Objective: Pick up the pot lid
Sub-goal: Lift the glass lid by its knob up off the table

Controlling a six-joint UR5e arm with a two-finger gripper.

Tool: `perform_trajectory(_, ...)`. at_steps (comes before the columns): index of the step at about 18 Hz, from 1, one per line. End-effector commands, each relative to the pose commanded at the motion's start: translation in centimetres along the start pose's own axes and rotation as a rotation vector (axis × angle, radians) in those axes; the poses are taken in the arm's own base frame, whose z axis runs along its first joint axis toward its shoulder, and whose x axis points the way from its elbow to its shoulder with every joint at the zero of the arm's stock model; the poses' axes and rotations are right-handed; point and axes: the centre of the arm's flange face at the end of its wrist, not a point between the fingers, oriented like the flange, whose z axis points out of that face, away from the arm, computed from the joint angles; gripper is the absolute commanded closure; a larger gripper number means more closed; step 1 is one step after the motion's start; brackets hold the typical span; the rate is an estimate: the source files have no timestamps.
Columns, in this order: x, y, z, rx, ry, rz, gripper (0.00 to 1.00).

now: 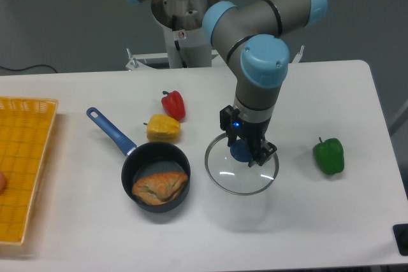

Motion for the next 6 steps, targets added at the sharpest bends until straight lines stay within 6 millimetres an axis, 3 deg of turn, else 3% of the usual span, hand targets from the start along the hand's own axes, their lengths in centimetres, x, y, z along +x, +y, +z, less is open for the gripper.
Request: perform_trajectory(6, 0.12, 0.15, 0.12, -0.020, -0.001, 0.001, 0.48)
